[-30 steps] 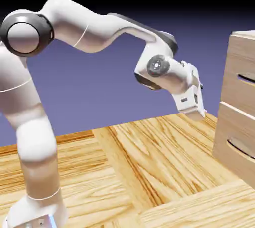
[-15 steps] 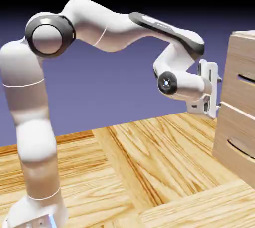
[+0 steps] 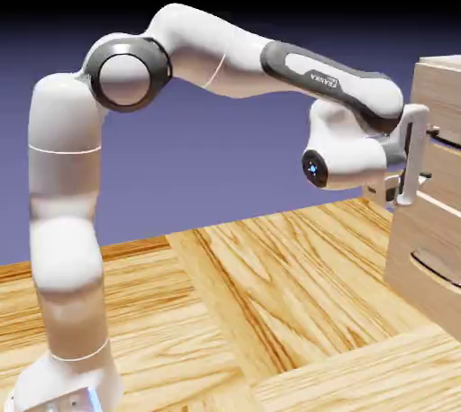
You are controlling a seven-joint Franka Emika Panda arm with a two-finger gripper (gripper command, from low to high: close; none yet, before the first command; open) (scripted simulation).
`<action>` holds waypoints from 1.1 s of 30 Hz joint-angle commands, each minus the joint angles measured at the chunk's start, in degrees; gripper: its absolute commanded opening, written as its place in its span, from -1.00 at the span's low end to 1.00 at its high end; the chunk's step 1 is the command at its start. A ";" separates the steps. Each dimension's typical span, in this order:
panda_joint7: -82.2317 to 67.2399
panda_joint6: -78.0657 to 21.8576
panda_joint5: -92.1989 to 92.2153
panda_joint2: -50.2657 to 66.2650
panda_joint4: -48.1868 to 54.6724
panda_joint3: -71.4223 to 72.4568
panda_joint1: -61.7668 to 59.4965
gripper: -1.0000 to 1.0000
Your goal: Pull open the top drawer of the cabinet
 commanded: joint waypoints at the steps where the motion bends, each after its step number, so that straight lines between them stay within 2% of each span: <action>1: -0.54 -0.17 1.26 0.33 0.43 -0.07 0.00 0.00; 8: 1.94 3.17 0.45 9.27 12.77 0.42 -0.18 0.00; 9: 1.94 3.17 0.45 9.28 12.77 0.42 -0.18 -1.00; 20: -1.98 -1.99 1.36 -6.23 -7.99 -0.21 -0.20 -1.00; 33: -4.46 -3.51 -1.25 -31.20 -34.47 -1.28 -1.57 -1.00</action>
